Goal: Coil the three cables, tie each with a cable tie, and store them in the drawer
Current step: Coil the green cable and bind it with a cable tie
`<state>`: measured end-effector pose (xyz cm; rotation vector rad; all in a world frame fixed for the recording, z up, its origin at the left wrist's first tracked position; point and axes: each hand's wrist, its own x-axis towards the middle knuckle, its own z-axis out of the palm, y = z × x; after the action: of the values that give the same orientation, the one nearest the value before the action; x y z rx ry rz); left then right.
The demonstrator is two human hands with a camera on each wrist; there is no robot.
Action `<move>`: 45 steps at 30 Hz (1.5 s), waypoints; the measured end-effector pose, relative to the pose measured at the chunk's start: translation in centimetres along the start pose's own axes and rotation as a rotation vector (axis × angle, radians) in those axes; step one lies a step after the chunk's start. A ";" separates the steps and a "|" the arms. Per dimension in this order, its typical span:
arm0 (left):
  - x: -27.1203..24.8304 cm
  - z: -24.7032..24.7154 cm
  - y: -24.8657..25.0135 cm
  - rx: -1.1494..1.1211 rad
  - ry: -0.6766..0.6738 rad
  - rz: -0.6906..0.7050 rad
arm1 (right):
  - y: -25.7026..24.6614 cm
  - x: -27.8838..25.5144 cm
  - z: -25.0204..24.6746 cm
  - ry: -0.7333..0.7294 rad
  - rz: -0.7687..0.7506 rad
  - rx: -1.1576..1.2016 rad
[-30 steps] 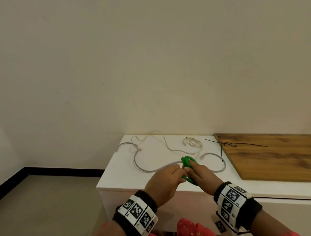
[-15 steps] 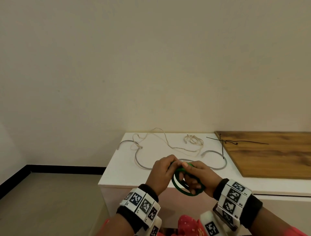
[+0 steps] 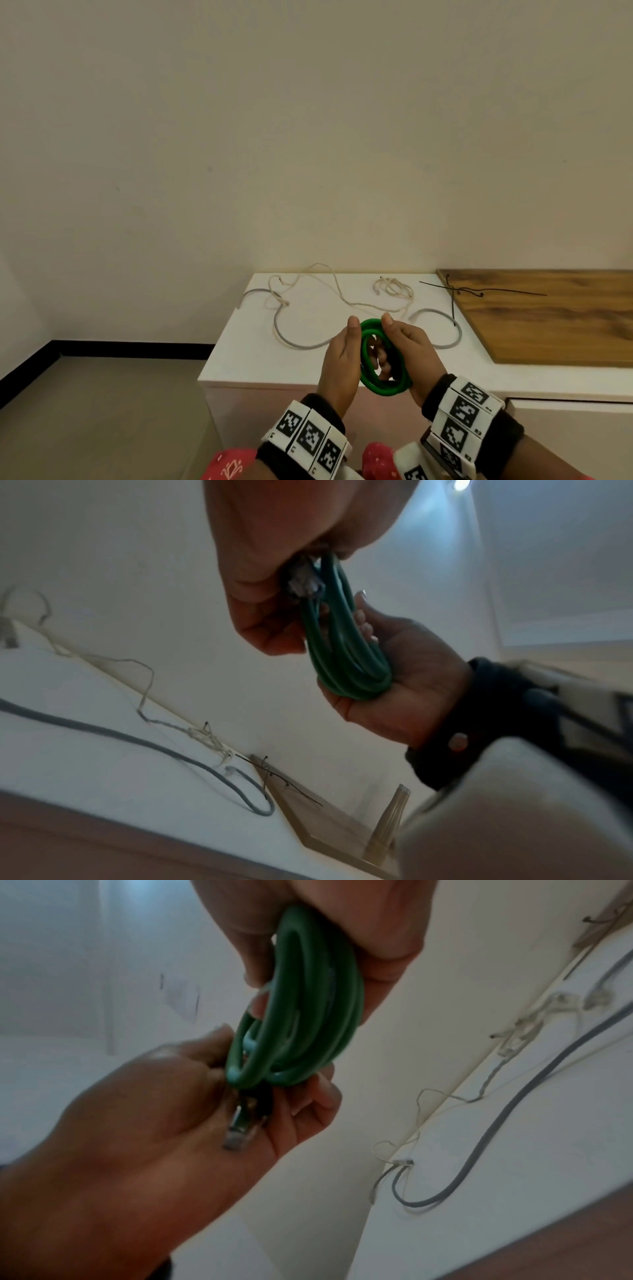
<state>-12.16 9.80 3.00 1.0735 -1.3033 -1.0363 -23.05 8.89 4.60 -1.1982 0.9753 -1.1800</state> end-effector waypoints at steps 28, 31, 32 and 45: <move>9.7 0.3 -8.3 -0.093 0.145 -0.118 | 0.3 18.6 -19.8 0.307 0.427 -1.033; 11.9 0.3 -10.2 -0.109 0.139 -0.132 | 0.5 22.2 -21.9 0.237 0.494 -1.337; 12.4 0.3 -10.7 -0.108 0.140 -0.136 | 1.5 23.6 -23.8 0.208 0.498 -1.393; 13.7 -0.4 -13.6 -0.164 0.141 -0.203 | 4.5 27.2 -24.9 0.095 0.652 -1.672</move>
<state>-11.37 -6.39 -7.50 1.1476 -0.9941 -1.1747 -42.55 -21.99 -2.09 -1.7355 2.3302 0.3789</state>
